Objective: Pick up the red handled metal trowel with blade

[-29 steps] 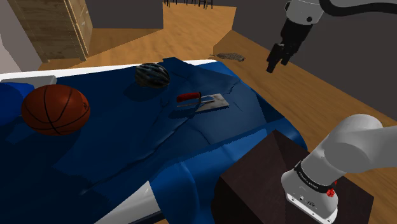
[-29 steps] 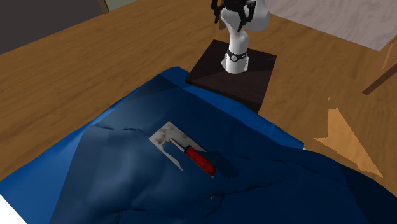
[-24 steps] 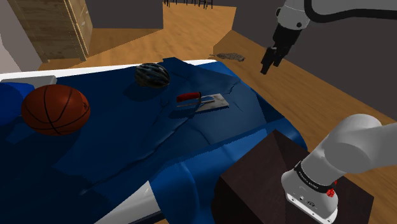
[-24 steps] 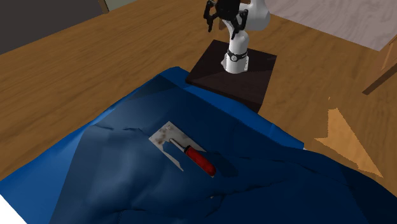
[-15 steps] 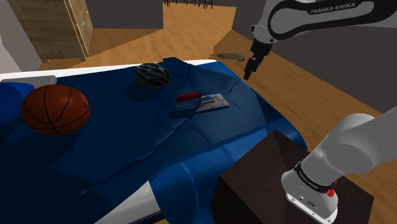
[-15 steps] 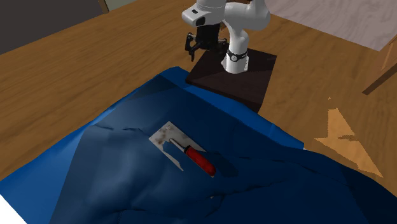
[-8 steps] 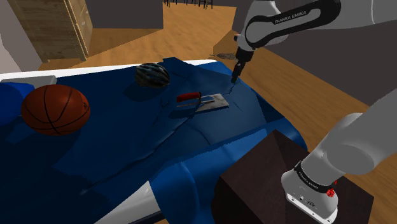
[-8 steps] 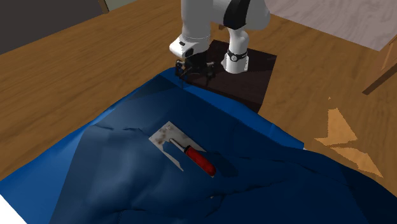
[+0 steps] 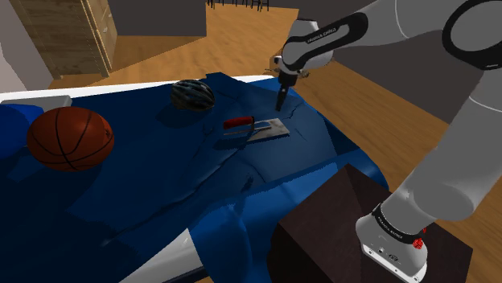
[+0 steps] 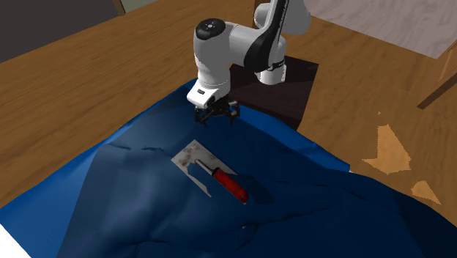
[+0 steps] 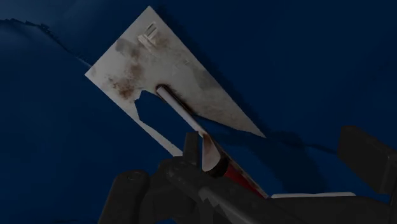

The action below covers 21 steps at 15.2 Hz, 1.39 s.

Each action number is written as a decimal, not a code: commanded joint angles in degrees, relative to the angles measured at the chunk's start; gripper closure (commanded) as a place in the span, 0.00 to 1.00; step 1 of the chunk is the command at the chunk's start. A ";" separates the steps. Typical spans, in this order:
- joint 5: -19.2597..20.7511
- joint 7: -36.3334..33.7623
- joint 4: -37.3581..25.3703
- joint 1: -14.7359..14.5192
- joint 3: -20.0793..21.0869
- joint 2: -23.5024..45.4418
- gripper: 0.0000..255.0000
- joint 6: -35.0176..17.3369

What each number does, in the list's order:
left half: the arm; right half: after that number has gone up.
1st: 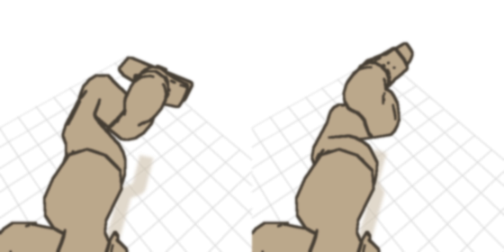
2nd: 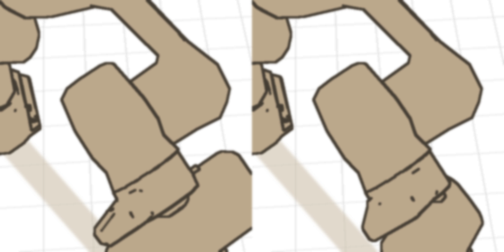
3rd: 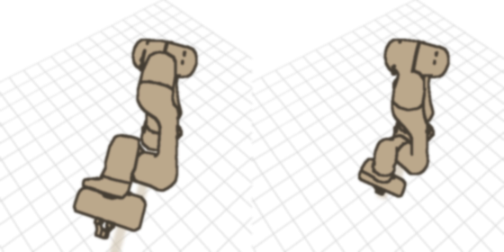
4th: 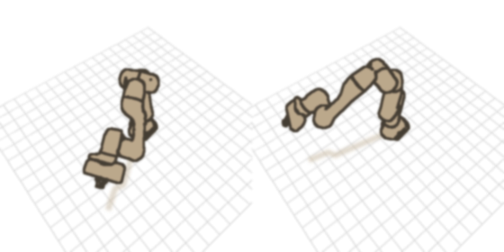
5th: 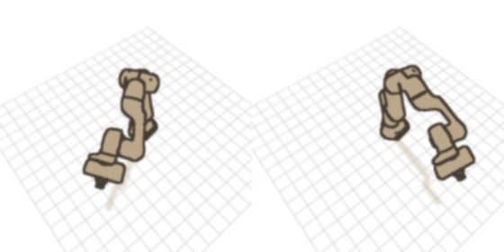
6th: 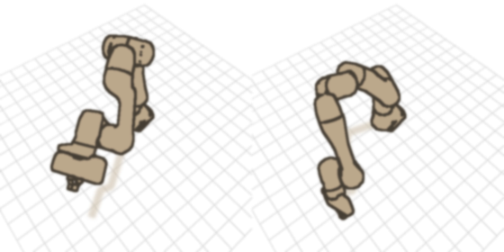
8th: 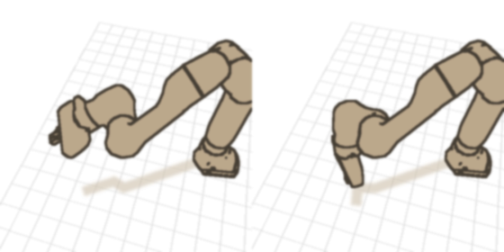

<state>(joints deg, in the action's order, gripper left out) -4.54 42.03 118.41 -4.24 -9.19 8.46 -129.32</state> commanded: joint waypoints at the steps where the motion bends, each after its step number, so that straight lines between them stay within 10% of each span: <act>1: -1.61 3.63 -3.70 0.40 0.51 4.85 0.00 -0.70; 11: -4.96 15.64 -25.75 2.45 5.34 27.22 0.00 0.84; 20: -5.47 16.24 -25.47 2.66 5.71 30.84 0.00 -3.04; 21: -5.48 16.28 -25.46 2.69 5.71 30.84 1.00 -3.05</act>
<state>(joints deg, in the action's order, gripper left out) -10.00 58.28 92.87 -1.56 -3.49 39.26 -132.23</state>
